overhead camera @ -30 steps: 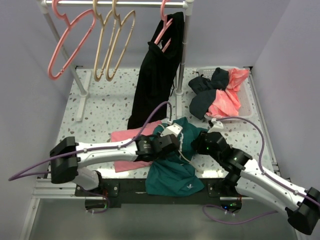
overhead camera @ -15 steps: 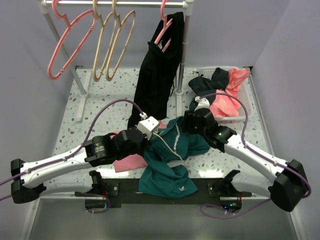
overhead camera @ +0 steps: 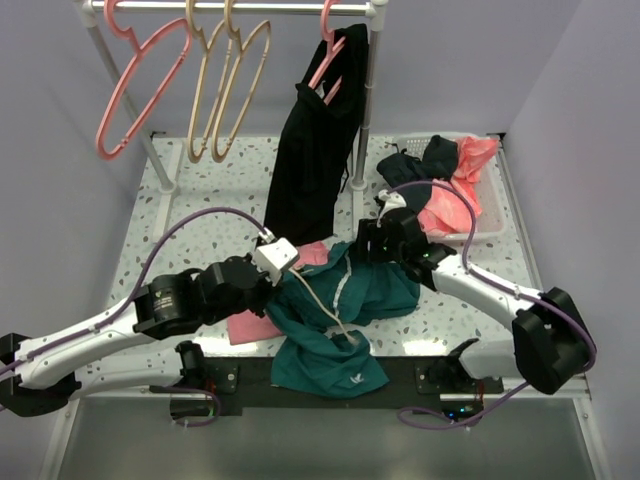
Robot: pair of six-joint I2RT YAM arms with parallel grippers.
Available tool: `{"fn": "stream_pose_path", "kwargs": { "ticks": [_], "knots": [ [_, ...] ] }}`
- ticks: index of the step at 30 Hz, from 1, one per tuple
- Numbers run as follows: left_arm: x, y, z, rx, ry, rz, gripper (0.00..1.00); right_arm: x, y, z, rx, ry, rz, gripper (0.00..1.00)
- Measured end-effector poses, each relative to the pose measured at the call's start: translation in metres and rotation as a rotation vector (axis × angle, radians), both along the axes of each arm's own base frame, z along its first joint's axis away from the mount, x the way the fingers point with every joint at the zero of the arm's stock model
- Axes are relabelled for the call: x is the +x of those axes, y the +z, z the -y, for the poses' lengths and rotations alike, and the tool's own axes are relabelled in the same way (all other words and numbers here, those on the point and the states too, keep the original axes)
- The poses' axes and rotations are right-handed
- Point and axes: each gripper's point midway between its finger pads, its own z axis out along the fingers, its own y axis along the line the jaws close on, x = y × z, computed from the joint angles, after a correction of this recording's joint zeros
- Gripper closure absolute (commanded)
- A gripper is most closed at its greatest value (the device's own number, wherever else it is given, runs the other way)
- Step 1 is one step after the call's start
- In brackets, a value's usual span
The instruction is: Place the shorts on the hanger
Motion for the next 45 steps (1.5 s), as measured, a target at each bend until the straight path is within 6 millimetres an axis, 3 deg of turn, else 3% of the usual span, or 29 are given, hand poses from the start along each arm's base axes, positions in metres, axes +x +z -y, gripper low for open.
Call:
{"fn": "stream_pose_path", "kwargs": {
  "ticks": [3,4,7,8,10,12,14,17,19,21,22,24,26,30,32,33,34,35,36,40,43,45],
  "knots": [
    [0.000,-0.001,-0.001,0.009,-0.004,0.001,1.00,0.004,-0.010,-0.013,0.027,0.041,-0.014,0.56],
    [0.000,-0.001,-0.001,0.012,-0.006,0.005,1.00,0.004,-0.017,-0.015,0.022,0.046,-0.026,0.70],
    [0.001,0.001,-0.002,0.015,-0.006,0.018,1.00,0.003,-0.035,-0.018,0.006,0.052,-0.079,0.88],
    [0.002,0.003,-0.003,0.014,-0.003,0.025,1.00,0.003,-0.035,-0.017,-0.001,0.045,-0.088,0.97],
    [0.006,0.007,-0.006,0.012,0.015,0.043,1.00,0.006,-0.023,-0.011,-0.028,0.017,-0.085,1.00],
    [0.010,0.016,-0.008,-0.002,0.032,0.073,1.00,0.017,0.012,-0.002,-0.061,-0.041,-0.044,1.00],
    [0.014,0.028,-0.008,-0.037,0.046,0.109,1.00,0.030,0.072,0.007,-0.061,-0.104,0.057,1.00],
    [0.021,0.051,-0.004,-0.127,0.063,0.171,1.00,0.034,0.187,0.026,-0.002,-0.187,0.250,1.00],
    [0.025,0.067,0.006,-0.198,0.064,0.201,1.00,0.021,0.252,0.044,0.055,-0.229,0.360,1.00],
    [0.029,0.080,0.020,-0.268,0.054,0.214,1.00,0.003,0.287,0.060,0.092,-0.252,0.416,1.00],
    [0.032,0.083,0.029,-0.292,0.044,0.212,1.00,-0.007,0.294,0.068,0.099,-0.259,0.426,1.00],
    [0.038,0.080,0.046,-0.329,0.025,0.183,1.00,-0.026,0.293,0.084,0.084,-0.275,0.413,1.00],
    [0.047,0.064,0.063,-0.359,0.000,0.124,1.00,-0.041,0.280,0.095,0.064,-0.281,0.382,1.00],
    [0.064,0.000,0.077,-0.430,-0.016,-0.107,1.00,-0.059,0.231,0.108,-0.015,-0.284,0.269,1.00],
    [0.065,-0.034,0.078,-0.453,-0.013,-0.243,0.86,-0.064,0.208,0.111,-0.061,-0.282,0.207,1.00],
    [0.062,-0.047,0.080,-0.460,-0.021,-0.304,0.75,-0.065,0.199,0.111,-0.083,-0.280,0.179,1.00],
    [0.056,-0.056,0.083,-0.462,-0.040,-0.359,0.57,-0.065,0.190,0.111,-0.101,-0.279,0.156,1.00],
    [0.048,-0.063,0.087,-0.465,-0.059,-0.412,0.49,-0.064,0.182,0.111,-0.121,-0.279,0.133,1.00],
    [0.044,-0.067,0.088,-0.463,-0.080,-0.433,0.43,-0.063,0.176,0.110,-0.139,-0.278,0.113,1.00],
    [0.023,-0.066,0.085,-0.461,-0.121,-0.498,0.39,-0.055,0.164,0.109,-0.182,-0.287,0.081,1.00],
    [0.012,-0.051,0.076,-0.408,-0.120,-0.457,0.38,-0.052,0.161,0.108,-0.195,-0.292,0.075,1.00],
    [-0.002,-0.031,0.083,-0.375,-0.143,-0.416,0.43,-0.050,0.161,0.108,-0.200,-0.296,0.075,1.00]
  ]
}}
